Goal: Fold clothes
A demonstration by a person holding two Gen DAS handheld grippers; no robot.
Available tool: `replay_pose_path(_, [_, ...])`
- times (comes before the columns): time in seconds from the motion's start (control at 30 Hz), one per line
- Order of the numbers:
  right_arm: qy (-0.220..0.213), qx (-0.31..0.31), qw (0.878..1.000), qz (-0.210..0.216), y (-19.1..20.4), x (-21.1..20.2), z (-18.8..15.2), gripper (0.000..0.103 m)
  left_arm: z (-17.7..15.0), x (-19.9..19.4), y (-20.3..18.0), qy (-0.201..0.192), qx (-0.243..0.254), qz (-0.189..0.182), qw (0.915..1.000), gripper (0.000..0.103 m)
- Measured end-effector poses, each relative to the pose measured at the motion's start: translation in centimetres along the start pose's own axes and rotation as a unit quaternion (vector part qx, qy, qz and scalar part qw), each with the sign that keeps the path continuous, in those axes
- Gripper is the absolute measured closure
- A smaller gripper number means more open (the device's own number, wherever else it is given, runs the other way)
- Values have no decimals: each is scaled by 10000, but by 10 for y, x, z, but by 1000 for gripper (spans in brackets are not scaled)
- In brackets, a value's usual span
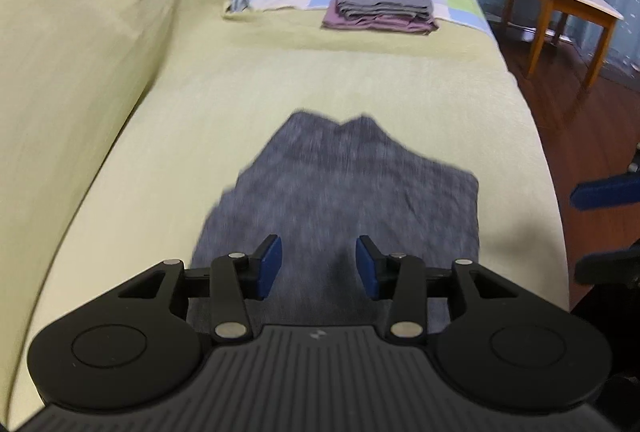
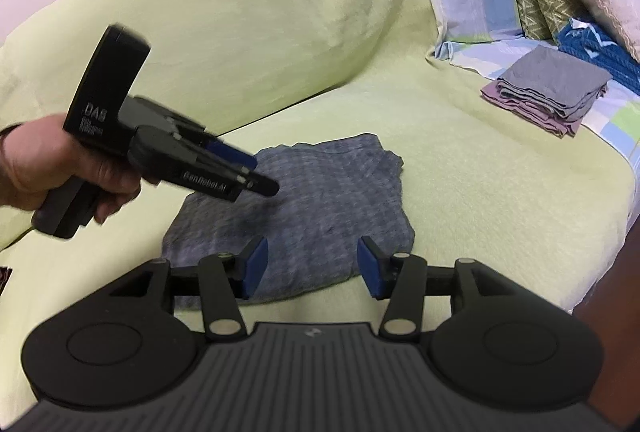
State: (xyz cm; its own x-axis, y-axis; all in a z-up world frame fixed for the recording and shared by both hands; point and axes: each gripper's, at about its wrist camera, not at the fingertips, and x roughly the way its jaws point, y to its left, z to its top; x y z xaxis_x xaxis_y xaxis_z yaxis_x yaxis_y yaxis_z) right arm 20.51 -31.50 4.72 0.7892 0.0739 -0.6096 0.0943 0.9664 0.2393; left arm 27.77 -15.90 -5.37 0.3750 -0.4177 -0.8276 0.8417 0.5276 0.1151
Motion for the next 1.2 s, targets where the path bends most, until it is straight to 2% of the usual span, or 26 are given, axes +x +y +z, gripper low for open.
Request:
replay_pose_path(0.07, [0,-61,10000,-12,2,-6,1,56,-14,-6,-2,17,-267,64,9996,55])
replay_pose_path(0.13, [-21,-133,9999,-23,1,-10,2,54,-28,-13,-4,-41,-566,88,9984,47])
replay_pose_path(0.23, [9,-243,9997,-10,-3,-10,4,43,-55,-25,-9,-134,-988,189,9948,40])
replay_pose_path(0.3, [73,-321,9994,63,-7,-3,7,37,-80,-32,-11,-179,-1449,412,9884,34])
replay_pose_path(0.4, [214,-489,9982,263,-10,18,11,37,-109,-38,-9,-356,-2234,416,9732,33])
replay_pose_path(0.5, [410,-803,9947,494,-7,49,16,37,-128,-32,-8,-540,-2686,373,9610,32])
replay_pose_path(0.53, [479,-924,9929,568,-5,61,18,37,-131,-30,-8,-557,-2731,381,9596,31])
replay_pose_path(0.63, [599,-1183,9880,790,4,96,30,37,-144,-30,-9,-889,-3010,422,9485,31])
replay_pose_path(0.77, [778,-1765,9765,961,24,137,54,37,-158,-55,-8,-1253,-3491,568,9269,33])
replay_pose_path(0.8, [848,-1952,9723,966,30,146,59,37,-160,-60,-8,-1157,-3569,629,9248,33])
replay_pose_path(0.87, [1097,-2497,9581,874,48,170,64,37,-162,-59,-10,-955,-3525,706,9282,33])
replay_pose_path(0.97, [1408,-2862,9449,734,63,194,59,37,-166,-50,-9,-836,-3666,865,9226,31])
replay_pose_path(1.1, [1520,-2942,9412,668,67,206,51,34,-166,-42,-11,-833,-3856,1109,9122,28])
replay_pose_path(1.17, [1468,-3004,9400,682,70,203,50,34,-167,-43,-15,-886,-3813,1191,9125,28])
replay_pose_path(1.2, [1374,-2939,9432,711,69,197,52,36,-168,-44,-18,-924,-3781,1243,9127,29])
